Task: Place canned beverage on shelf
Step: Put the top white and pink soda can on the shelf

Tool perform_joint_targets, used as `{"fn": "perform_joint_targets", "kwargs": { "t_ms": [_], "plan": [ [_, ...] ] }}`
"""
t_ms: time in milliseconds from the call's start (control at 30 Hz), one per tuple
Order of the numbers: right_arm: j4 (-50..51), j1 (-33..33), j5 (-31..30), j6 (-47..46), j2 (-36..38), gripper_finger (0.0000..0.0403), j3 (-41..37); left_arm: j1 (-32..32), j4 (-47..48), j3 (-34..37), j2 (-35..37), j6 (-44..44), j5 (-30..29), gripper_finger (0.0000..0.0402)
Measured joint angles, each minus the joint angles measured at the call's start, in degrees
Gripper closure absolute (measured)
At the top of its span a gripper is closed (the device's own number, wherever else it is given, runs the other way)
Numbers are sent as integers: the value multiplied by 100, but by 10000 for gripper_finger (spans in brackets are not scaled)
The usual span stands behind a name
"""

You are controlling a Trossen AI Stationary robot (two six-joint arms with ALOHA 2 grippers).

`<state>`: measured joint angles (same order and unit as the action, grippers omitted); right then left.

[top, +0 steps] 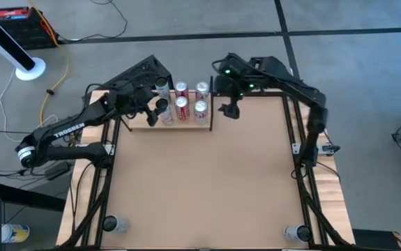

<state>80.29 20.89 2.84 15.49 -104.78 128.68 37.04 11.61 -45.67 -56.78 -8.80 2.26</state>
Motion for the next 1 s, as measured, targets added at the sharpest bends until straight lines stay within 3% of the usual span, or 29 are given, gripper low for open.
{"fn": "perform_joint_targets", "kwargs": {
  "t_ms": [100, 367, 533, 767, 1000],
  "plan": [
    [-549, 145, -1, -7, 616, 19, -956, 1, 42, 0, -68, 21, -139, 47],
    [-3392, 274, 2, 83, 2554, 19, -4417, 2, 113, 0, -63, 140, -559, 44],
    [-4867, 422, 4, 87, 3460, 19, -6166, 2, 198, 0, -63, 410, -565, 44],
    [-6852, 498, 4, -352, 4277, 19, -7890, 2, 183, 0, -63, 552, -508, 44],
    [-8259, 498, 7, -787, 4399, 19, -8973, 2, 104, -4, -101, 607, -274, 44]
  ]
}}
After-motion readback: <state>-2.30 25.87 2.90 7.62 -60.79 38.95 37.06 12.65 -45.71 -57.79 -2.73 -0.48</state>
